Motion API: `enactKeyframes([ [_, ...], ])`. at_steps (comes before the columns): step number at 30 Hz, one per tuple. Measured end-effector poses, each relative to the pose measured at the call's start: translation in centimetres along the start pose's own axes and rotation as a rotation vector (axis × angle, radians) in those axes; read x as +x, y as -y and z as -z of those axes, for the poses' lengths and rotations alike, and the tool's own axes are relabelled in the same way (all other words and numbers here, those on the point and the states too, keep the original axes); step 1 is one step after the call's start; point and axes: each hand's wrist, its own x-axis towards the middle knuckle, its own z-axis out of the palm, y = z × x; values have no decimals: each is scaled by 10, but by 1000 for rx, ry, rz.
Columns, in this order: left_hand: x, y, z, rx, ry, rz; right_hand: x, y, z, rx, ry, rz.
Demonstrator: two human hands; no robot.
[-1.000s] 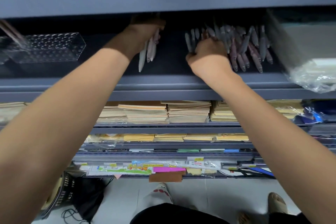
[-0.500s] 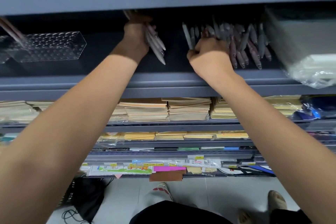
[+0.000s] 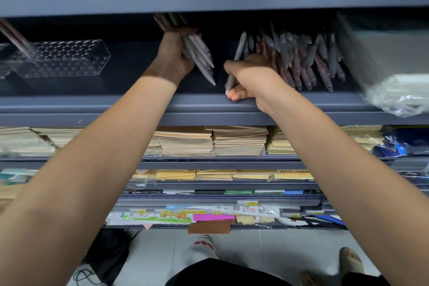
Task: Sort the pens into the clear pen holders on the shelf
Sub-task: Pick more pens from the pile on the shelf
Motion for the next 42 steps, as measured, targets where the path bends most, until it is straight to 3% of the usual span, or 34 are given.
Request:
enactKeyframes([
  [6,4,0,-3,-108,-83,16,-1,4,0,183,132,-101],
  [12,3,5,-7,-193,-50,18,-3,12,-4,307,264,-128],
  [16,6,0,-4,-228,-61,18,2,13,-2,259,265,-145],
  [24,9,4,1,-248,-87,-10,12,12,-10,385,251,-151],
  [31,-1,13,-4,-274,7,31,14,13,-11,433,257,-121],
  [38,-16,21,-15,-284,4,80,14,11,-10,418,288,-95],
  [42,-22,20,-17,-240,-26,93,8,6,-8,306,203,-39],
])
